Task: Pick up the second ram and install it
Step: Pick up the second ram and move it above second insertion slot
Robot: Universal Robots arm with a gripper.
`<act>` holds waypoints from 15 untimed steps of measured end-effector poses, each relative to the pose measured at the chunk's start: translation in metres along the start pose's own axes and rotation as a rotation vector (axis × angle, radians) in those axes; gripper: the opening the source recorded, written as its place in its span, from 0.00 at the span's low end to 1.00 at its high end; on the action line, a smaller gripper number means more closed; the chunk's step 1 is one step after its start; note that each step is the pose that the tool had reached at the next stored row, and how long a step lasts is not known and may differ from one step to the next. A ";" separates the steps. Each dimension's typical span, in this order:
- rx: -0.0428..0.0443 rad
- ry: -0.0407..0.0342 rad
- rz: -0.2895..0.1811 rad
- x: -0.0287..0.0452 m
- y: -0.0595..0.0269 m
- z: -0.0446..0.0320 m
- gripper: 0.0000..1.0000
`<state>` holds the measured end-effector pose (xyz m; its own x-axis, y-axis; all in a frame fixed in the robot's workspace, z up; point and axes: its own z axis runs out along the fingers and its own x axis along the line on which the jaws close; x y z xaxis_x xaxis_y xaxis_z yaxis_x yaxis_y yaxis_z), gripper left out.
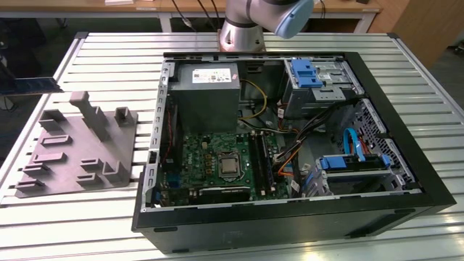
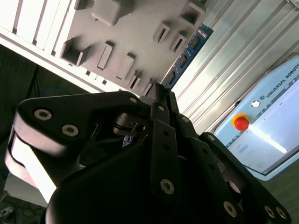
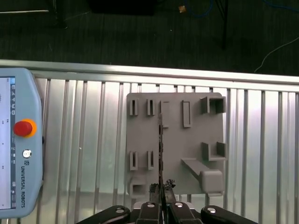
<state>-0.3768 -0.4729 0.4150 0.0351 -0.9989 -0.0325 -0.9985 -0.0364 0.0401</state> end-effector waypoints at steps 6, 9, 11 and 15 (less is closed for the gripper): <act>-0.0001 0.0000 0.000 0.0008 -0.0212 -0.0006 0.14; 0.0000 -0.0001 0.000 0.0011 -0.0309 -0.0009 0.14; -0.0002 0.0000 0.000 0.0013 -0.0372 -0.0012 0.14; -0.0001 0.0000 0.000 0.0017 -0.0483 -0.0015 0.14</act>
<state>-0.3284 -0.4729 0.4145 0.0351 -0.9989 -0.0325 -0.9985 -0.0364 0.0401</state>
